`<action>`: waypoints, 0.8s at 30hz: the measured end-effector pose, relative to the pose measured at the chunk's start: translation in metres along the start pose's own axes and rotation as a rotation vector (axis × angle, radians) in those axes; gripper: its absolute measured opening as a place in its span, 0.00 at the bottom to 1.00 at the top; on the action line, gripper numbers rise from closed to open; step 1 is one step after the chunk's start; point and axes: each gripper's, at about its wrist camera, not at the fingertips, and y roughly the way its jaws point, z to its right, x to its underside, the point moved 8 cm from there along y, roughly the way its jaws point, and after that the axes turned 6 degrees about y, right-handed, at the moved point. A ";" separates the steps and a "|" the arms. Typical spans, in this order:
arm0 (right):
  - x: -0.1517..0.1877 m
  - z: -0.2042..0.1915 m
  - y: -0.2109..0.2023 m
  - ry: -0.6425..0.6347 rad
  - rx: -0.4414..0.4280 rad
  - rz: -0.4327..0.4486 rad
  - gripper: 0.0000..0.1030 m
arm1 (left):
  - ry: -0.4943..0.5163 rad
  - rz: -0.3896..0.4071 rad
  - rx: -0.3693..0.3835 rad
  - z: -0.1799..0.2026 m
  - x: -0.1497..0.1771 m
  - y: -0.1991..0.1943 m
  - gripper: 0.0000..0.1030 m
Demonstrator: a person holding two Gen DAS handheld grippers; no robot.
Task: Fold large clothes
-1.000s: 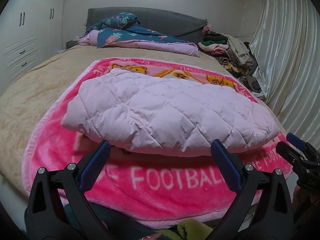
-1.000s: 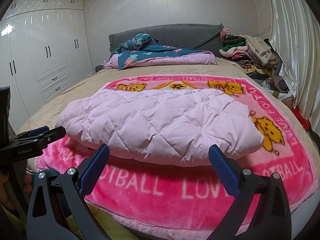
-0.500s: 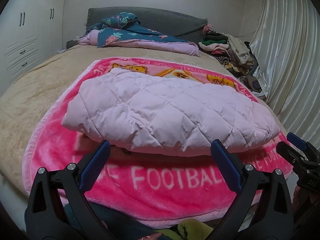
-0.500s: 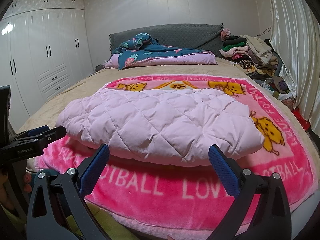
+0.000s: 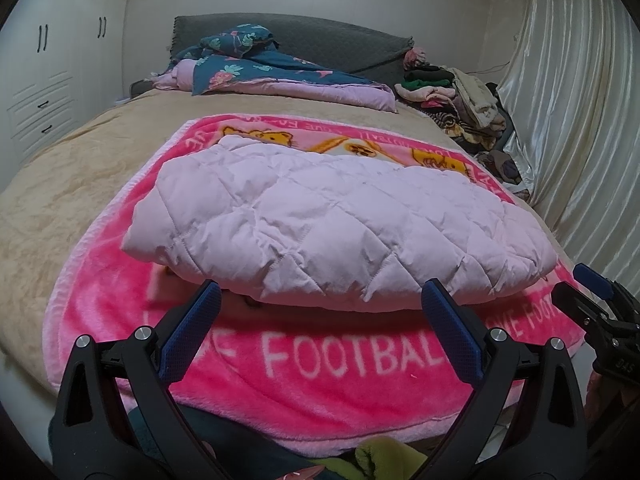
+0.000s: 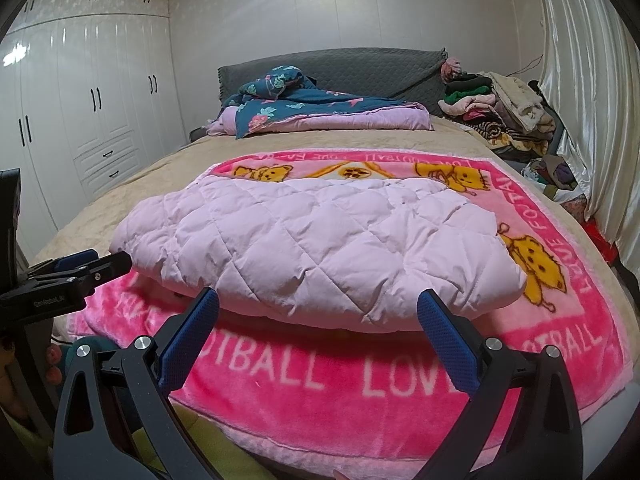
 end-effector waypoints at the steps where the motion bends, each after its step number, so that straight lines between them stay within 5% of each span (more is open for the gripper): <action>1: 0.000 0.000 0.000 0.000 0.001 0.000 0.96 | 0.003 -0.002 0.002 -0.001 0.001 0.000 0.91; 15: 0.000 0.024 -0.009 0.055 0.052 0.017 0.96 | 0.019 -0.038 0.001 -0.005 0.005 0.004 0.91; 21: 0.010 0.104 -0.028 0.228 0.175 0.051 0.96 | -0.059 -0.008 -0.068 -0.059 -0.009 0.008 0.91; 24: 0.025 0.192 -0.049 0.318 0.371 0.094 0.96 | -0.132 0.001 -0.184 -0.134 -0.022 0.012 0.91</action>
